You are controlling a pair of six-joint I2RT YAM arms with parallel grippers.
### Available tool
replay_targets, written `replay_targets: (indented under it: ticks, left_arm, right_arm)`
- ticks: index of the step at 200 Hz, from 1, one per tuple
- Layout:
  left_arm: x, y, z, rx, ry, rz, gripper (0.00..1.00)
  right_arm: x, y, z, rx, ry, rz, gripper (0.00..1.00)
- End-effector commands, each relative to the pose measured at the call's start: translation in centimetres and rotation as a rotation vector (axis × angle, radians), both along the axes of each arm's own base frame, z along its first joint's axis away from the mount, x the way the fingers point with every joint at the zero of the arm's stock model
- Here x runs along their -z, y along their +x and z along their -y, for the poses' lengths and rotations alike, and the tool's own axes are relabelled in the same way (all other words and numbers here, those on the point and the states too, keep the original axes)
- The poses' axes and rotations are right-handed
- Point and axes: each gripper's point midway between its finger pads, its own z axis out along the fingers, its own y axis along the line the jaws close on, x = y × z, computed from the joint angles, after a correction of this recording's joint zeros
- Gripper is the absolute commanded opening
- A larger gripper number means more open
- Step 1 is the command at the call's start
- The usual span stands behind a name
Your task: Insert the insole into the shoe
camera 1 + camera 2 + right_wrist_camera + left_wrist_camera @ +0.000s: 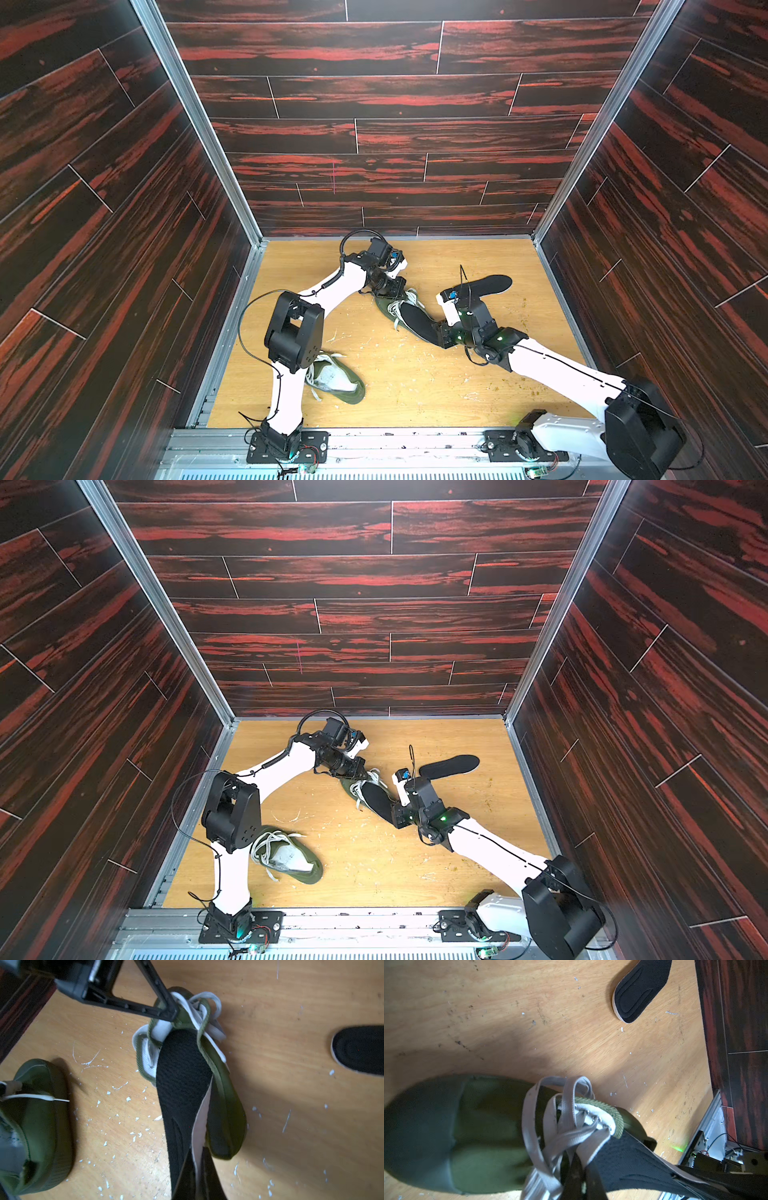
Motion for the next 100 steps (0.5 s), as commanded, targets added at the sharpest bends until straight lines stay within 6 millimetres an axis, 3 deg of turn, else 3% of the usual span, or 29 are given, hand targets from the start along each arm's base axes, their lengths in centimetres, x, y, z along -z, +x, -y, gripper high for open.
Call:
replay_targets:
  ticks: [1,24,46,69,100]
  left_arm:
    - [-3.2,0.1,0.9,0.033,-0.073,0.042,0.0]
    - [-3.1,0.2,0.8,0.043,-0.056,0.039,0.0]
    - [-2.9,0.3,0.8,0.035,-0.056,0.025,0.0]
    - [-2.8,0.3,0.9,0.012,-0.061,0.0,0.0]
    - [-2.1,1.1,-0.4,-0.116,-0.019,-0.039,0.0]
  right_arm:
    - [-2.0,1.3,-1.8,-0.083,0.003,0.107,0.0]
    - [-2.5,2.0,-2.6,-0.11,-0.007,0.12,0.0]
    - [-1.4,2.5,-2.7,-0.111,-0.029,0.128,0.0]
    - [-0.1,3.8,-1.8,-0.046,-0.078,0.115,0.0]
    - [-1.5,5.1,0.2,0.104,0.011,0.085,0.0]
